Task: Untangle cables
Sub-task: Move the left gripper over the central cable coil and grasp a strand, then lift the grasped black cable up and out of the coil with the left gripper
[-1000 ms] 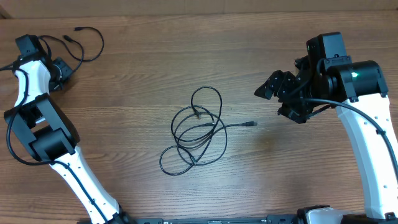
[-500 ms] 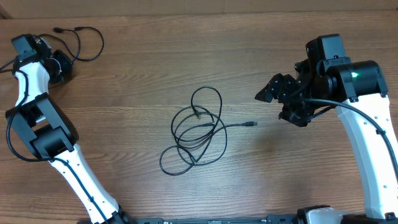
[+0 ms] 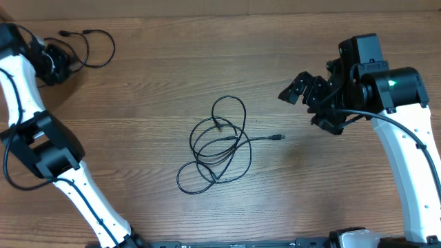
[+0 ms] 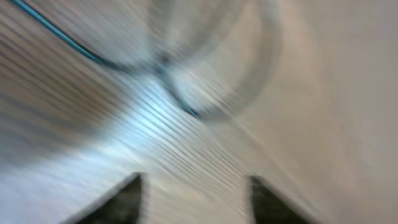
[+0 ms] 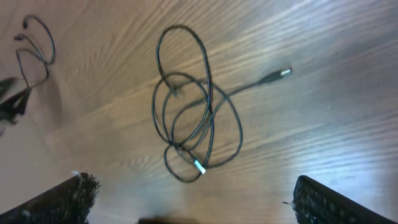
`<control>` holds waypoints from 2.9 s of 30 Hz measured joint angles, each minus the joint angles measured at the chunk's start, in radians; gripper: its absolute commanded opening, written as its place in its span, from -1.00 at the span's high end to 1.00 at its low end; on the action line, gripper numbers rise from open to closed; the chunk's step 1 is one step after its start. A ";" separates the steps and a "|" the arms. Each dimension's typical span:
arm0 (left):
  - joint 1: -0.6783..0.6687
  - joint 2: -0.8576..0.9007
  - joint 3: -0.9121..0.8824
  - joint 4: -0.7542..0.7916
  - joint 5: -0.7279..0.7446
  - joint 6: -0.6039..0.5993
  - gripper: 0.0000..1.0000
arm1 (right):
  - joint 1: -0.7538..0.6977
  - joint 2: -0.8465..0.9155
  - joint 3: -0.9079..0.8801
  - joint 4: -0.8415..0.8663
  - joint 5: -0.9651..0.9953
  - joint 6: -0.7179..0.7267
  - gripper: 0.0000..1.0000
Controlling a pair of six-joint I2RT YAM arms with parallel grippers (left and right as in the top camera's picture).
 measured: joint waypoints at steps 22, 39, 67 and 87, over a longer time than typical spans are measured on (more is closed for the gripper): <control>-0.711 -0.088 -0.224 -0.306 -0.160 0.272 -0.38 | -0.071 0.000 0.000 0.013 0.348 0.000 -1.00; -0.981 -0.085 -0.387 -0.198 -0.447 0.097 0.19 | -0.277 0.000 0.000 -0.029 0.377 0.000 -1.00; -0.859 -0.286 0.334 -0.420 -0.245 0.057 0.92 | -0.277 0.000 -0.001 -0.029 0.376 0.000 -1.00; -0.247 -0.761 0.450 -0.200 -0.143 -0.178 0.92 | -0.277 0.000 -0.001 -0.029 0.376 0.000 -1.00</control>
